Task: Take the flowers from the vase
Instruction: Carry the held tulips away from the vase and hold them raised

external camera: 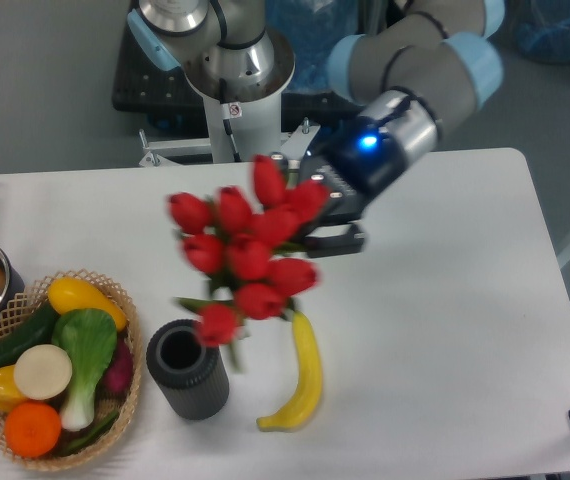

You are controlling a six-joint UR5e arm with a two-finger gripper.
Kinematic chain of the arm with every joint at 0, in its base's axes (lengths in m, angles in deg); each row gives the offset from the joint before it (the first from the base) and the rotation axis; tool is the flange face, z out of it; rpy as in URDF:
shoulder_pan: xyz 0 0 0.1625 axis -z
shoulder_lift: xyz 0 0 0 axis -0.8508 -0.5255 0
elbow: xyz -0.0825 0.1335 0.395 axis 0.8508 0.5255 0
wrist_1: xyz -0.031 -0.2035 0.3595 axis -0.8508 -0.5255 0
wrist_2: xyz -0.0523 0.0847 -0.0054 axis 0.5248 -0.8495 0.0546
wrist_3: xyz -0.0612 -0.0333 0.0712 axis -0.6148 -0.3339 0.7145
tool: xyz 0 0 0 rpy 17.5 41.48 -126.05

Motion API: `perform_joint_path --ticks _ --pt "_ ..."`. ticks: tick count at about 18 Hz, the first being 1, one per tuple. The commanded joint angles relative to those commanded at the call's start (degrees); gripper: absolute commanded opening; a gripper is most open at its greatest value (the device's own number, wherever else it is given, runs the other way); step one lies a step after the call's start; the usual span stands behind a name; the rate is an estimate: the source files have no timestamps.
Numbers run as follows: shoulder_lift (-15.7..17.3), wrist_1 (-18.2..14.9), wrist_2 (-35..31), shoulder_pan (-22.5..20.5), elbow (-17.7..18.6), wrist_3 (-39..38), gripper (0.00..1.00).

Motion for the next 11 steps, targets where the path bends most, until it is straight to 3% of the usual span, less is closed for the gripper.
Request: perform_joint_path --ticks 4,9,11 --pt "-2.2 0.0 -1.0 -4.7 -0.2 0.0 0.0" --pt "-2.5 -0.2 -10.4 -8.7 -0.2 2.5 0.0" --pt "-2.5 -0.2 -12.8 -10.3 0.0 6.9 0.03"
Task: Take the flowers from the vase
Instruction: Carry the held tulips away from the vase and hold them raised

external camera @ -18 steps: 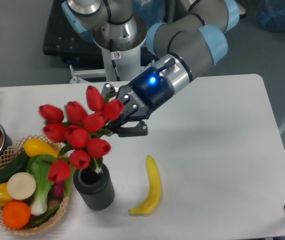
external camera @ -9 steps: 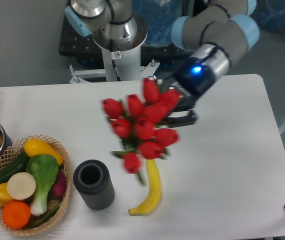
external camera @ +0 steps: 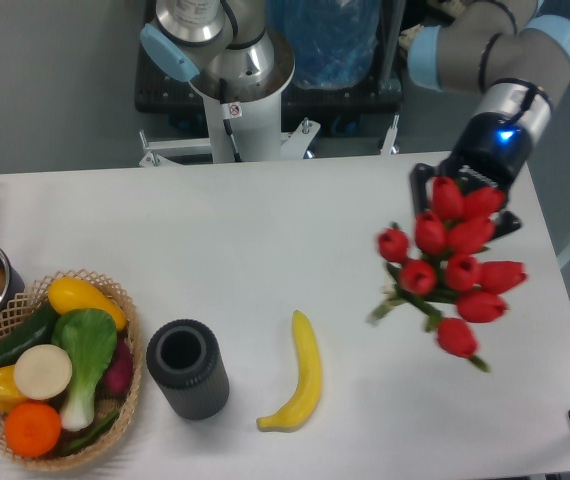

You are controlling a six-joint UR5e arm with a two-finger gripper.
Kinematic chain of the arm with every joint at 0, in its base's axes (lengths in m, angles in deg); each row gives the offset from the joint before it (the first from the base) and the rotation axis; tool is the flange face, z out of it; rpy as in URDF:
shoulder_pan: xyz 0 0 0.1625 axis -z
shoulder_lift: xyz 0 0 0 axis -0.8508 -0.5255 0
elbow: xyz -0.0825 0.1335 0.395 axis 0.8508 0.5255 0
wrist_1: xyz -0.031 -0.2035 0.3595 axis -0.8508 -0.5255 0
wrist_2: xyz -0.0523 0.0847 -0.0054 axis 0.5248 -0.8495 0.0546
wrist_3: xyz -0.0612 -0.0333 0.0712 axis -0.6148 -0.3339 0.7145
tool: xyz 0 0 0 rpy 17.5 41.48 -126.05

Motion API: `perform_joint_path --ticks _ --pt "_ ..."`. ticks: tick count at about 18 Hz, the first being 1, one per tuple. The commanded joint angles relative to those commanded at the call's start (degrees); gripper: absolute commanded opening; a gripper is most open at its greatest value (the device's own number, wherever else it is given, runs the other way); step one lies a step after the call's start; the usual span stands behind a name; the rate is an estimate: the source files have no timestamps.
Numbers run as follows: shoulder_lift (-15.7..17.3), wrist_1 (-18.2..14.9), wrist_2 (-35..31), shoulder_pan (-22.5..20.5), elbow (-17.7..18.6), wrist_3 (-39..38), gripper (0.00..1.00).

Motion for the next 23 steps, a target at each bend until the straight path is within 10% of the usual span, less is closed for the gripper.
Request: perform_joint_path --ticks 7,16,23 --pt "2.2 -1.0 -17.6 -2.6 4.3 11.0 0.0" --pt "5.4 -14.1 -48.8 2.3 -0.2 10.6 0.03" --pt "5.0 -19.1 -59.1 5.4 -1.8 11.0 0.05"
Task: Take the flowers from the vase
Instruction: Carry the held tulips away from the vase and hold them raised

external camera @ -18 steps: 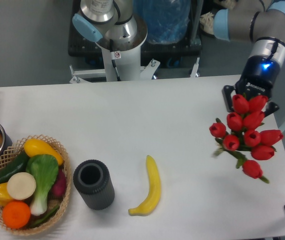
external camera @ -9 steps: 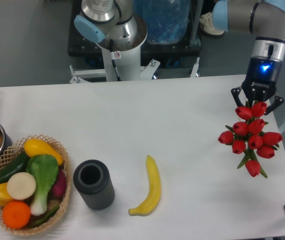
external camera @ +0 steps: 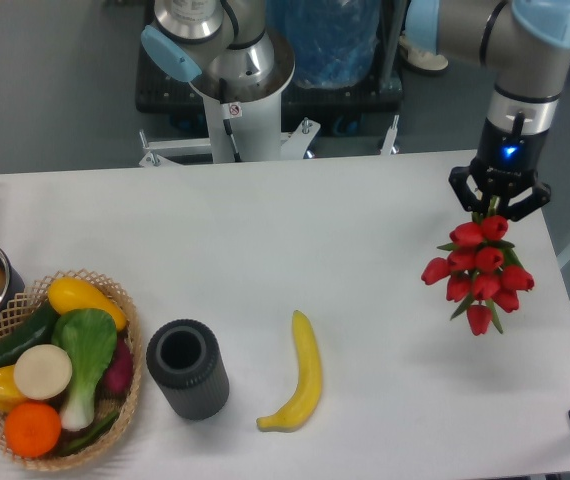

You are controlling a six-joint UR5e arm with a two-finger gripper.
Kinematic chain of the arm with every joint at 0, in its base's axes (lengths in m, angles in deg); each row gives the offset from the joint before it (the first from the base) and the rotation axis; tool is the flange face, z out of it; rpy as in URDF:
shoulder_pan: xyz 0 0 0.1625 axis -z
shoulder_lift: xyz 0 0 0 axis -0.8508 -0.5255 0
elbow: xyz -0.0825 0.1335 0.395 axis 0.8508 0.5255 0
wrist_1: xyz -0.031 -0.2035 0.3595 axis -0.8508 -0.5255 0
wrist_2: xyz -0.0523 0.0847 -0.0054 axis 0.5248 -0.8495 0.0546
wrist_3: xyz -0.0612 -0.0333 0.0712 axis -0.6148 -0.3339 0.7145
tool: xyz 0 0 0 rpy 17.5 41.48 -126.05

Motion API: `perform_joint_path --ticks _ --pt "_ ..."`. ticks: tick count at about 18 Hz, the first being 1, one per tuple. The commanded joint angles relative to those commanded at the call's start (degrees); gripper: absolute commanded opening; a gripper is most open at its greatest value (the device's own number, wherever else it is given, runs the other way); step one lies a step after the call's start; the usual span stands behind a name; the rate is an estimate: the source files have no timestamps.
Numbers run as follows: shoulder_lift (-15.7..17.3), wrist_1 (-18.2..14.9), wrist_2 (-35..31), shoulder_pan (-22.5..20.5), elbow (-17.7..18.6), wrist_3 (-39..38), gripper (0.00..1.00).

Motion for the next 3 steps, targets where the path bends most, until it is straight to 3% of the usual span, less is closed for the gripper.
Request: perform_joint_path --ticks 3 --pt "-0.3 -0.8 -4.0 1.9 -1.0 0.2 0.06"
